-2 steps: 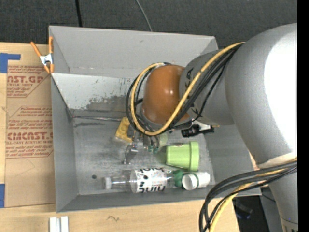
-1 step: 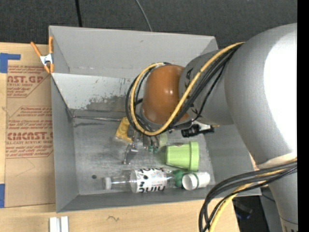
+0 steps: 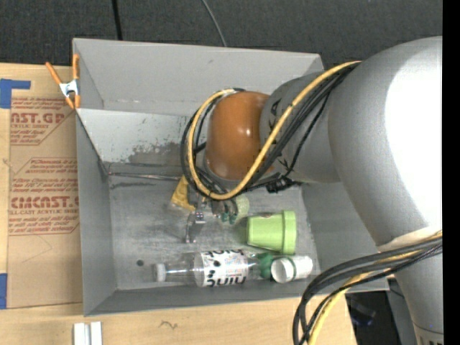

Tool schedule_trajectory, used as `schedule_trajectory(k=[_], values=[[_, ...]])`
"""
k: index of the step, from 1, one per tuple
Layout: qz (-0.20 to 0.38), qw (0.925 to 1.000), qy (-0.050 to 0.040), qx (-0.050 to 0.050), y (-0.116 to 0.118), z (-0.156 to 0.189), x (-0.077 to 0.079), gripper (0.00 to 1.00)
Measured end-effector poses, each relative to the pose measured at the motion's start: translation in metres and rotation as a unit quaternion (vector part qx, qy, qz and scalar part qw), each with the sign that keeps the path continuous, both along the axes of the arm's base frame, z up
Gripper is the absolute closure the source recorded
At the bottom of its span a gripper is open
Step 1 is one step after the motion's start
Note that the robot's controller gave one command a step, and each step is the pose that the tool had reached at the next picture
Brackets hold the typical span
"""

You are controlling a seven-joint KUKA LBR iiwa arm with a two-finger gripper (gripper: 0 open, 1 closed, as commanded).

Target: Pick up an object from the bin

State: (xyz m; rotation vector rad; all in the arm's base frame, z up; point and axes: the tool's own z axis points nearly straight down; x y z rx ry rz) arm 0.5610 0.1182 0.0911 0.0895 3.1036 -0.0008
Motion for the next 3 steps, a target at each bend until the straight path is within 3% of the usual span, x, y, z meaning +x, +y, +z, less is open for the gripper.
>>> schedule_trajectory(k=[1,2,3], values=[[0.070,0.9974,0.0155,0.001,0.011,-0.010,-0.003,0.00],[0.026,0.9994,0.0227,0.005,-0.015,-0.014,0.007,0.00],[0.029,0.9994,0.0189,0.001,0.042,-0.018,0.026,1.00]])
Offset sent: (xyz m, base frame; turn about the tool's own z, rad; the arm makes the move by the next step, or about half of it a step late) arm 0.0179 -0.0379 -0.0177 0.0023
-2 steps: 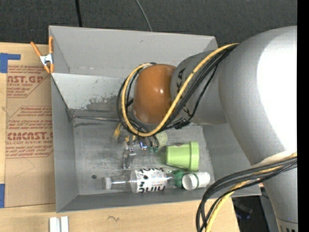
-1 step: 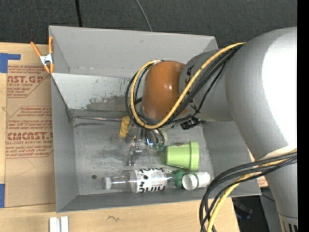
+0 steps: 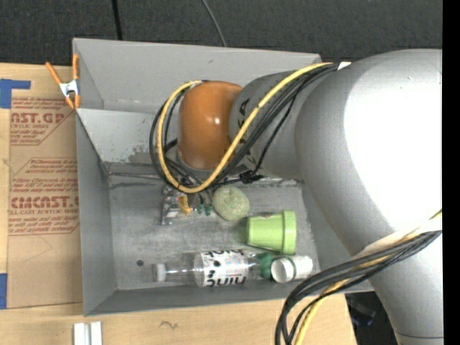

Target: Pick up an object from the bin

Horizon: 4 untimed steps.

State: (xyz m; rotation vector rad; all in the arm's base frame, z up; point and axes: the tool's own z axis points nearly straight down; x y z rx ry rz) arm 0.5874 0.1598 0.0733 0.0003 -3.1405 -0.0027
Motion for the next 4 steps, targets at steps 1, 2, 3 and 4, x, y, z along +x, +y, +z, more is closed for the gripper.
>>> schedule_trajectory(k=[1,2,3,4], values=[[0.000,1.0000,0.0000,0.000,0.000,0.000,0.000,1.00],[0.033,0.9995,0.0008,-0.002,0.020,0.041,-0.001,1.00],[-0.034,0.9994,-0.0013,0.000,0.008,0.072,-0.030,1.00],[0.044,0.9990,-0.0033,0.000,0.040,0.125,-0.026,0.00]])
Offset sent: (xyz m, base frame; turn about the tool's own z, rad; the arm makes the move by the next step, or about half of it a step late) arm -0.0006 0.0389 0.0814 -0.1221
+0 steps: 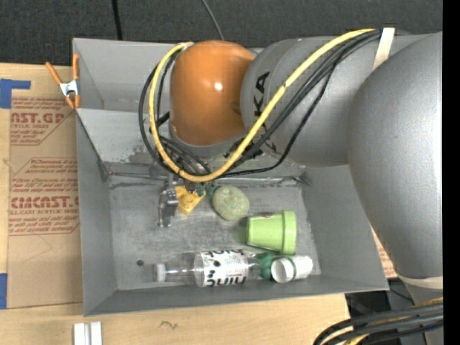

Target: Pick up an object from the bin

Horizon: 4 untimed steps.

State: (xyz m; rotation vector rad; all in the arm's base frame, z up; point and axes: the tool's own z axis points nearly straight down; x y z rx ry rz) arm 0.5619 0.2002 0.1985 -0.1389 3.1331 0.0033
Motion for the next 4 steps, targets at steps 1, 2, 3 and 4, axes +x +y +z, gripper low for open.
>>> schedule_trajectory(k=[1,2,3,4], values=[[-0.001,1.0000,0.0015,-0.001,-0.001,-0.002,-0.001,0.00],[0.031,0.9995,-0.0015,0.000,-0.005,-0.015,0.000,0.00],[0.153,0.9882,0.0000,-0.001,-0.019,-0.084,-0.030,0.00],[0.296,0.9552,0.0026,-0.001,-0.004,-0.108,-0.030,0.00]])
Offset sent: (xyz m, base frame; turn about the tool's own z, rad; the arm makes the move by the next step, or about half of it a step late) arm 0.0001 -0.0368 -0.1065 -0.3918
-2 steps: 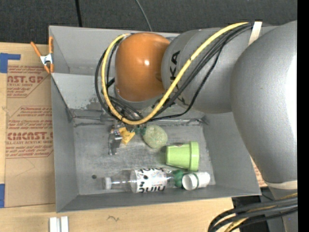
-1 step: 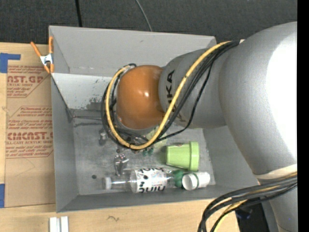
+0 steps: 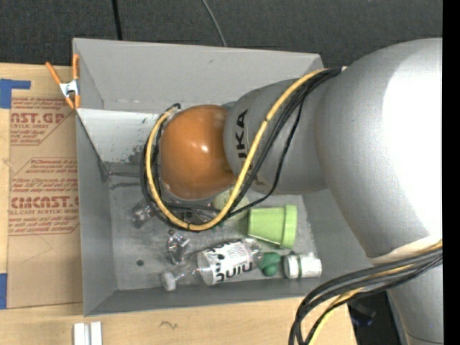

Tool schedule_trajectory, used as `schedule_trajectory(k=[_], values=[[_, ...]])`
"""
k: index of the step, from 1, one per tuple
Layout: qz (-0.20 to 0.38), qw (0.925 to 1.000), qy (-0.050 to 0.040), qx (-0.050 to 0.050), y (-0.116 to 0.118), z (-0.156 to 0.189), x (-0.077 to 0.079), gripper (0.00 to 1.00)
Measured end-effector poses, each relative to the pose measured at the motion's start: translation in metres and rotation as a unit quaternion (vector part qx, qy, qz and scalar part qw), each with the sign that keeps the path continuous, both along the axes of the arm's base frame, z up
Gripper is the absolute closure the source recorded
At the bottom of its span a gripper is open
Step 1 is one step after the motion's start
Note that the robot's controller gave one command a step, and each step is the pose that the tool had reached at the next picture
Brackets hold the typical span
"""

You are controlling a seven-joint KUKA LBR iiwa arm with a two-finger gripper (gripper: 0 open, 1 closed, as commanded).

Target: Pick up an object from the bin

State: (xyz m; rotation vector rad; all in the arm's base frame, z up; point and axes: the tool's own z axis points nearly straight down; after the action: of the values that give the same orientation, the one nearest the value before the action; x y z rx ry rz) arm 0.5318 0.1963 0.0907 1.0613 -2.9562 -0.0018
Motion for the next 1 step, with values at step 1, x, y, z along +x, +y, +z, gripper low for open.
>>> schedule_trajectory(k=[1], values=[[0.133,0.9911,-0.0012,0.002,-0.0297,0.0071,0.0497,0.00]])
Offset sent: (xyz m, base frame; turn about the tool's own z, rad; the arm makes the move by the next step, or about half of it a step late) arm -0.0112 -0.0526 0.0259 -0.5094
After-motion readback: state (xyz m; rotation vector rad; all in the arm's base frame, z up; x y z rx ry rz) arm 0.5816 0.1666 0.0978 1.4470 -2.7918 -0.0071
